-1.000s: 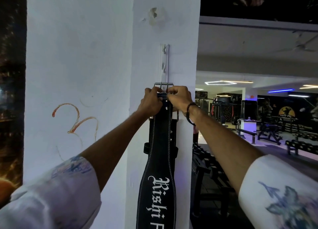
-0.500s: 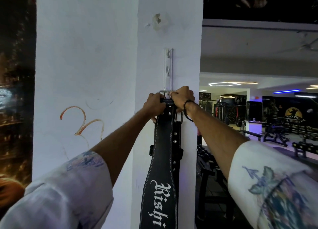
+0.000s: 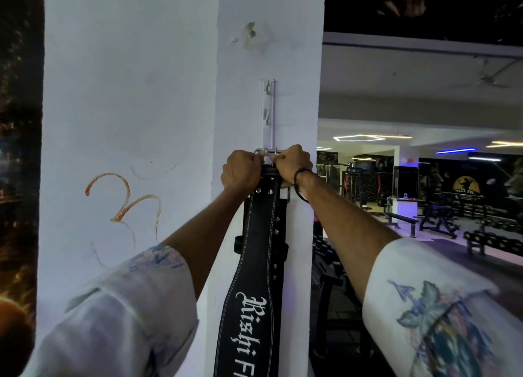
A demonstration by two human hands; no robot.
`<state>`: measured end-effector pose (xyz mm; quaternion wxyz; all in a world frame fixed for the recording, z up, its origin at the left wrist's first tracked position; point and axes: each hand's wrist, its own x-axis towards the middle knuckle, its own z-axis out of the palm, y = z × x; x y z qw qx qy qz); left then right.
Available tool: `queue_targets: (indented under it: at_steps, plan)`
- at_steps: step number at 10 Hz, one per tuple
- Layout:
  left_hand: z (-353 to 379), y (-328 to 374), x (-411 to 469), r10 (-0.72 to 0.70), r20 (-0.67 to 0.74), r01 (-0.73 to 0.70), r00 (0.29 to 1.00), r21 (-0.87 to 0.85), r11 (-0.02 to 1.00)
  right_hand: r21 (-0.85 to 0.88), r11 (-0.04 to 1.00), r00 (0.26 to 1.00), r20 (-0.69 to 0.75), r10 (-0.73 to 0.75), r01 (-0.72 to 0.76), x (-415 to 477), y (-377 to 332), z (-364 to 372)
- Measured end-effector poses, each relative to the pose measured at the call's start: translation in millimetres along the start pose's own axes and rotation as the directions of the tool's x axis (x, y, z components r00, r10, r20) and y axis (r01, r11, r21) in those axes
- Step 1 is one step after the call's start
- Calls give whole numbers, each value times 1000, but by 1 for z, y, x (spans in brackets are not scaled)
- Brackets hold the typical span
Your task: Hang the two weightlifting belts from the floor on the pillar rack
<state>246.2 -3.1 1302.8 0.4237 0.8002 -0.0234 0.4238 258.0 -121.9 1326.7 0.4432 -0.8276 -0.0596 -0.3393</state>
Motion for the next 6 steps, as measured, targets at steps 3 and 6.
queue_targets:
  at_steps: [3, 6]
  plan:
    - [-2, 4, 2, -9, 35, 7, 999, 67, 998, -21, 1000, 998, -55, -18, 17, -5, 4, 2]
    - [-37, 4, -30, 123, 289, -197, 949, 241, 950, -32, 999, 965, 262, -9, 19, -40, 2, -29]
